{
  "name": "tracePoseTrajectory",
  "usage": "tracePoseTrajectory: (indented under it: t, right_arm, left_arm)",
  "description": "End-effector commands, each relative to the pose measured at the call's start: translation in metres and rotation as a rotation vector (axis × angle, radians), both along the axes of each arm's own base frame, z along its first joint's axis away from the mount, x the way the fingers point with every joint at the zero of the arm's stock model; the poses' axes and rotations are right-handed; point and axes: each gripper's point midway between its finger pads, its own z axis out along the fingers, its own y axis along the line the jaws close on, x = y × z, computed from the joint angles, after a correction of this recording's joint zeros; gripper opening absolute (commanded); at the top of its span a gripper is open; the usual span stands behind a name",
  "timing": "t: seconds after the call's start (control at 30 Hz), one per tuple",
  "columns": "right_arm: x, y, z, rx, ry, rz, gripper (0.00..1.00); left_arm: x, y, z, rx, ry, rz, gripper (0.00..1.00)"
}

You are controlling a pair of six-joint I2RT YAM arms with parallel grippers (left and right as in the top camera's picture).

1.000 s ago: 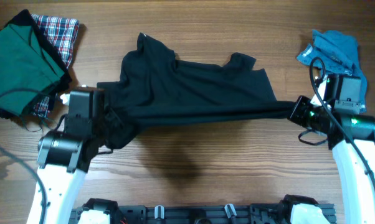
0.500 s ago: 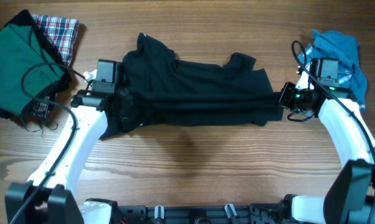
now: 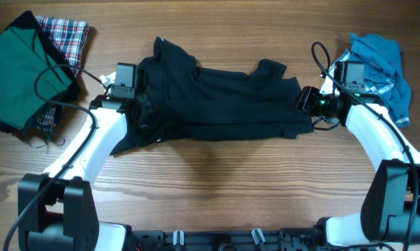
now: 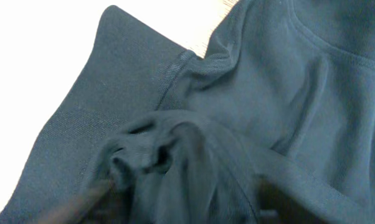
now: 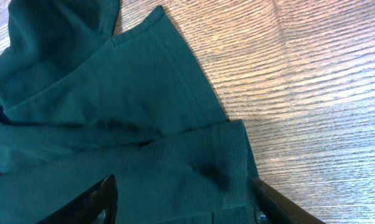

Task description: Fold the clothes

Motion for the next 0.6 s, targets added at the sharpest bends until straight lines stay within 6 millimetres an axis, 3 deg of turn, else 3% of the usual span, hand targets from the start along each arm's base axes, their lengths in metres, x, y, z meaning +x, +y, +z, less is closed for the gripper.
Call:
tracePoseTrajectory:
  t: [0.0,0.17,0.27,0.4,0.57]
  right_arm:
    - [0.004,0.001,0.000,0.001,-0.003,0.005,0.66]
    - [0.004,0.003,0.001,0.012,-0.003,0.010,0.66]
    - [0.004,0.008,0.002,0.030,-0.008,0.042,0.66]
    - [0.004,0.008,0.002,0.027,-0.010,0.045,0.66]
    - [0.007,0.008,0.003,0.026,-0.025,0.045,0.66]
  left_arm:
    - [0.000,0.010,-0.002,0.052,0.002,0.025,0.94]
    - [-0.001,0.011,0.000,0.076,0.006,-0.020,0.95]
    - [-0.018,0.009,0.009,0.056,0.050,-0.033,0.93]
    - [-0.053,0.004,0.021,0.009,0.127,-0.055,0.80]
    - [-0.079,0.005,0.021,-0.005,0.208,-0.024,0.49]
